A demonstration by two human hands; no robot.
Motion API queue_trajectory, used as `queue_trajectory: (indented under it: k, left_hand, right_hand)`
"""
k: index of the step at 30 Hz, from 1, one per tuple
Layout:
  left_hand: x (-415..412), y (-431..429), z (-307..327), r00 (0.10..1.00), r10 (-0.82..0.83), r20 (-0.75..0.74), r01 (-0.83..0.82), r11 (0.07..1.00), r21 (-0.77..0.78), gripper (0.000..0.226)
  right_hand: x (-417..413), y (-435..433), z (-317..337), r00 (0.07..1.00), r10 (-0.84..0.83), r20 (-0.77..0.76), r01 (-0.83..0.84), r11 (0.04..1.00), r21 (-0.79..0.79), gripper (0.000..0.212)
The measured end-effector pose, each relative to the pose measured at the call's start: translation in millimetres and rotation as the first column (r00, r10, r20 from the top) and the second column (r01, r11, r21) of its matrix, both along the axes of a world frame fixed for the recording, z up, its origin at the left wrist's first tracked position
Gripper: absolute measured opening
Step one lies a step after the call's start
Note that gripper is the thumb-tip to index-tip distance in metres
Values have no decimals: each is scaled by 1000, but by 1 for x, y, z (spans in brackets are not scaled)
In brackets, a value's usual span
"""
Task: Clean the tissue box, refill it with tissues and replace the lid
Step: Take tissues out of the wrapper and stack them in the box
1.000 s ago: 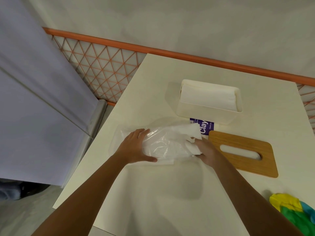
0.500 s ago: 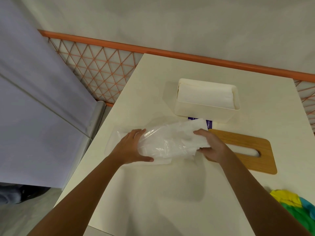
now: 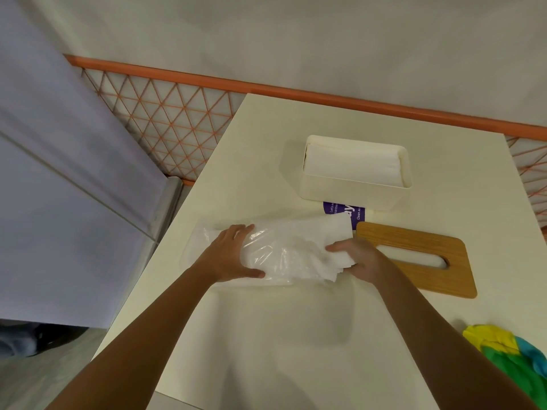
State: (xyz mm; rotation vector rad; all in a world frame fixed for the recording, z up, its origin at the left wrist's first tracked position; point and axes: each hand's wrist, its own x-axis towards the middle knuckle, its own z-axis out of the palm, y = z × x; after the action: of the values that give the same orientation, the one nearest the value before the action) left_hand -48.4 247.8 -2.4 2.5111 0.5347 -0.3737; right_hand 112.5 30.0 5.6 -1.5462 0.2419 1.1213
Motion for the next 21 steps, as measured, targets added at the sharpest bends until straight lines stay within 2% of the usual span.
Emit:
queue_trajectory:
  k: [4,11,14,18,21]
  left_hand:
    - [-1,1,0,1000,7,6,-7,1000,0,103]
    - [3,2,7,998,9,-61,-10,1000,-22,104]
    - [7,-1,18,997,52,-62,-55,997,-52,95]
    - [21,-1,32,996,79,33,-80,997,15,71]
    - [42,-11,46,981,150,122,-136,984,-112,72]
  right_hand:
    - [12,-14,16,992,-59,108,53,997,57,39]
    - [30,-42,39,967,-123,225,119,992,32,32]
    - [39,-58,55,954,-161,253,159,987,29,26]
    - [53,-81,78,934,-168,314,169,985,26,25]
    - [61,-93,98,916,-173,361,169,985,43,25]
